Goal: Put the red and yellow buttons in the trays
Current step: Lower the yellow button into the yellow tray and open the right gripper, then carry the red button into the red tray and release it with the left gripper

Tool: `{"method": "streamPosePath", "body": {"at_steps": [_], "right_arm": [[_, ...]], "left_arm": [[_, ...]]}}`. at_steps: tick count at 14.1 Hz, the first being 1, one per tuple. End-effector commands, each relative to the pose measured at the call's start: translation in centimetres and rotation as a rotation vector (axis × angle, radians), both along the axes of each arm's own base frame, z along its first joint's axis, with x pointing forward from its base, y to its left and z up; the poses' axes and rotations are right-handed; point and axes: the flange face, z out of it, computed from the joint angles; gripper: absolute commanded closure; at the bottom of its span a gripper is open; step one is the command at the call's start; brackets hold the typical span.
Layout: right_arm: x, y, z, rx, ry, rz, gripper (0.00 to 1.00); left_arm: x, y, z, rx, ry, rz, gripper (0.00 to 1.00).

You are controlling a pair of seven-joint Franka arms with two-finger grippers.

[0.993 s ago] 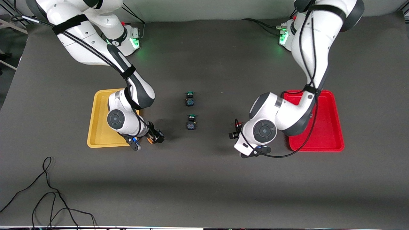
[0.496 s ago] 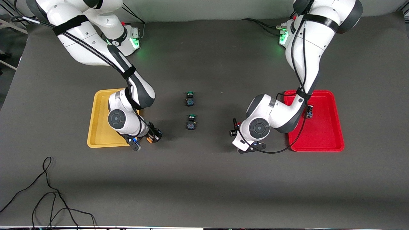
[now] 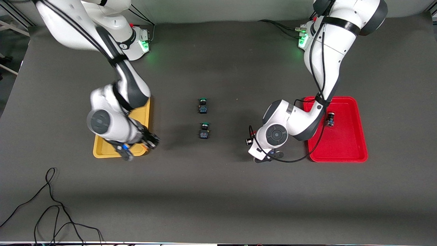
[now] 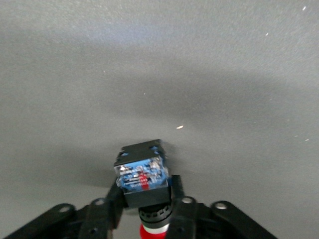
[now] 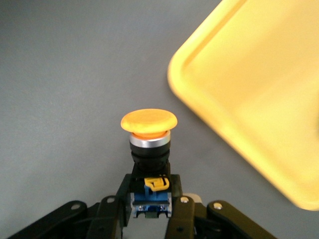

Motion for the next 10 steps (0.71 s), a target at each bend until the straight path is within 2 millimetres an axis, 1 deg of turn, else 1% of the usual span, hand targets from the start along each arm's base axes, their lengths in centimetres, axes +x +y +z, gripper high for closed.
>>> {"method": "streamPosePath", "body": {"at_steps": [1, 3, 4, 5, 6, 7, 8, 9, 10], "right_arm": [[-2.7, -5.4, -0.2, -0.013, 0.008, 0.073, 0.96], [-4.4, -8.6, -3.3, -0.017, -0.022, 0.101, 0.96], [-5.1, -10.3, -4.7, -0.018, -0.05, 0.125, 0.94], [-5.5, -11.4, -5.8, -0.017, -0.067, 0.136, 0.94], [-5.7, -11.7, -6.8, -0.014, -0.071, 0.14, 0.94], [-5.9, -11.9, -8.3, -0.012, -0.06, 0.131, 0.94], [-5.9, -12.1, -9.2, -0.012, -0.056, 0.125, 0.94], [-5.9, -12.2, -10.0, -0.014, -0.05, 0.123, 0.93], [-5.9, -12.4, -10.4, -0.015, -0.051, 0.127, 0.92]], "left_arm": [[-0.5, -0.1, 5.3, 0.046, 0.007, 0.033, 1.0], [-1.3, 1.2, 10.4, 0.098, 0.058, 0.0, 1.0], [-1.9, 2.0, 13.6, 0.12, 0.075, -0.012, 1.0], [-2.8, 3.0, 16.8, 0.143, 0.095, -0.049, 1.0], [-3.3, 5.0, 19.5, 0.152, 0.117, -0.096, 1.0], [-3.7, 7.9, 21.6, 0.153, 0.144, -0.134, 1.0], [-4.5, 10.7, 23.5, 0.144, 0.151, -0.177, 1.0], [-5.5, 13.6, 24.4, 0.128, 0.15, -0.227, 1.0], [-6.2, 16.6, 24.8, 0.114, 0.146, -0.258, 1.0]]}}
